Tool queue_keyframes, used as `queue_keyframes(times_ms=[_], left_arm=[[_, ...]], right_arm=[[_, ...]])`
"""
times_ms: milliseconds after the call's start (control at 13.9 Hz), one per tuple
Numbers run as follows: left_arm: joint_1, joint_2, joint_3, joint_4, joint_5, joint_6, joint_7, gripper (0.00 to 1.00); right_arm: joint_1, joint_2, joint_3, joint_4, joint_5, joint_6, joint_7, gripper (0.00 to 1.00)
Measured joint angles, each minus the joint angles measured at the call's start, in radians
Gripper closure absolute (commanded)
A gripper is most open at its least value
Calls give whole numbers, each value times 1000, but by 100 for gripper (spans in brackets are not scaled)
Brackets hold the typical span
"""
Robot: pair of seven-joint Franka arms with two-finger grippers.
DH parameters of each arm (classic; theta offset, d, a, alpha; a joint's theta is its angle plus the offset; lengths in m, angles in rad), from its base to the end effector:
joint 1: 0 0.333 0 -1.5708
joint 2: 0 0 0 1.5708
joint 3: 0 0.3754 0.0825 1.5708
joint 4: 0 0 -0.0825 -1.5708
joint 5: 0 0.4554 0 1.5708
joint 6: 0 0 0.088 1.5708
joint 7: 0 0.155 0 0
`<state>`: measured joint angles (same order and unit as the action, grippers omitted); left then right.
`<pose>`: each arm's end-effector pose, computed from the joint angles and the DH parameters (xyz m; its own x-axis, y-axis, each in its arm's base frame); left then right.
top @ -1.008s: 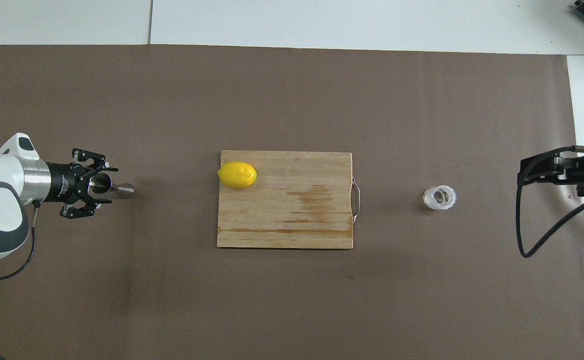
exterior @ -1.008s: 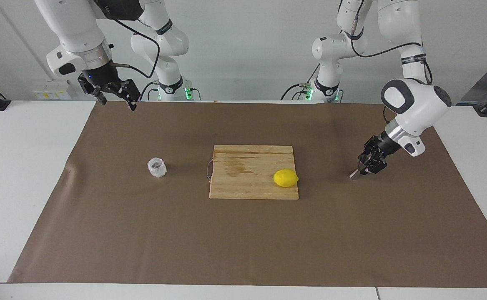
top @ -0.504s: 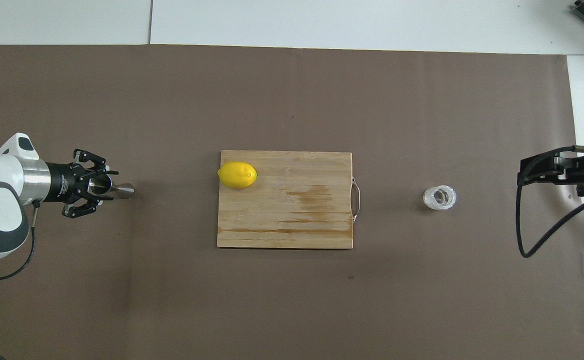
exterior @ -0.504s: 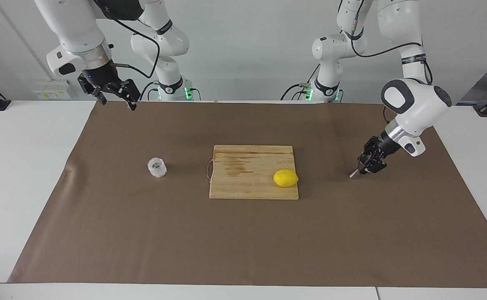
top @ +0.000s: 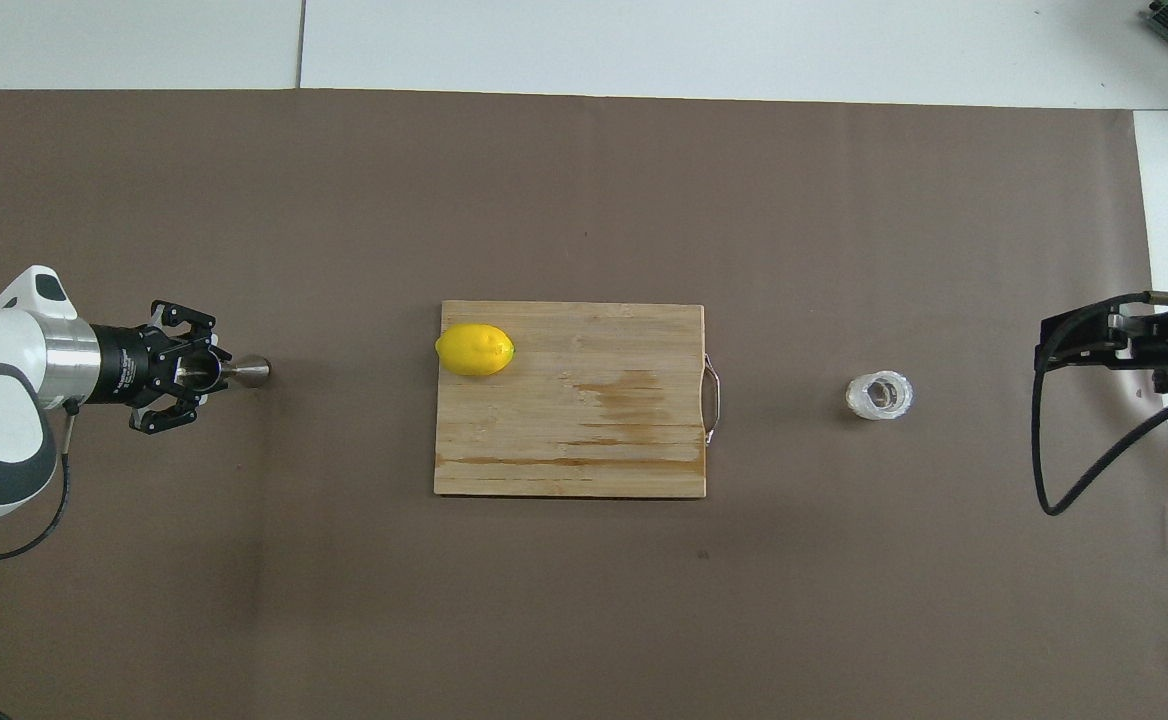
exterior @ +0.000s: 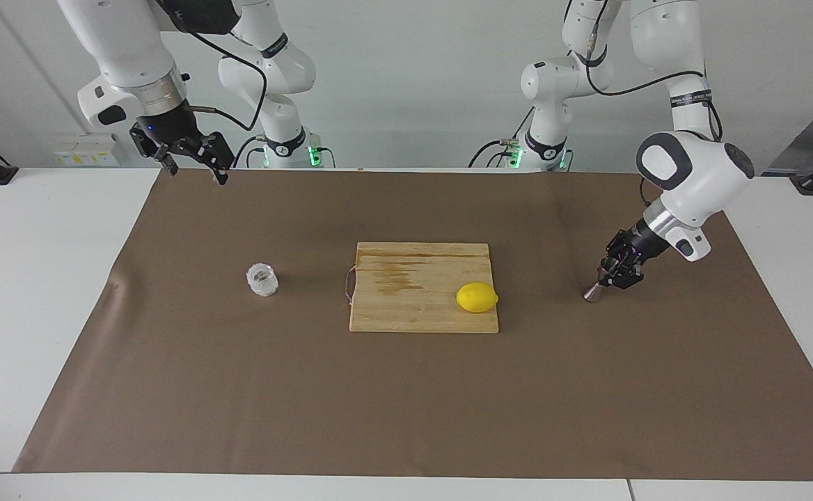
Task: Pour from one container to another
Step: 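Close the left gripper around the metal jigger, then lift the jigger with the left gripper and carry it over the board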
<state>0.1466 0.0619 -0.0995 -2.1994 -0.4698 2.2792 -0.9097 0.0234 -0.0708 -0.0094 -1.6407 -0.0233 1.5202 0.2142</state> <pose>0.6047 0.0012 0.3281 0.3167 0.8988 -0.3032 0.9445 -0.2695 0.1877 0.5913 0.0044 0.6371 0.9788 -0.1999 -0.0437 -0.1986 -0.9795 0.0327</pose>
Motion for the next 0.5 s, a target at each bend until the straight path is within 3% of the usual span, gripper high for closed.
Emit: queue_keyframes(times_ms=[216,360,504], left_arm=[[0,0,0,36,0,-52,-1,88],[0,-2,0,89,19,-115,-21,100],[-6,-4,-2,151,98,-177,-83,100]], right_arm=[[0,0,0,0,0,0,0,0],[0,0,0,0,0,0,0,0],[0,0,0,0,0,0,0,0]])
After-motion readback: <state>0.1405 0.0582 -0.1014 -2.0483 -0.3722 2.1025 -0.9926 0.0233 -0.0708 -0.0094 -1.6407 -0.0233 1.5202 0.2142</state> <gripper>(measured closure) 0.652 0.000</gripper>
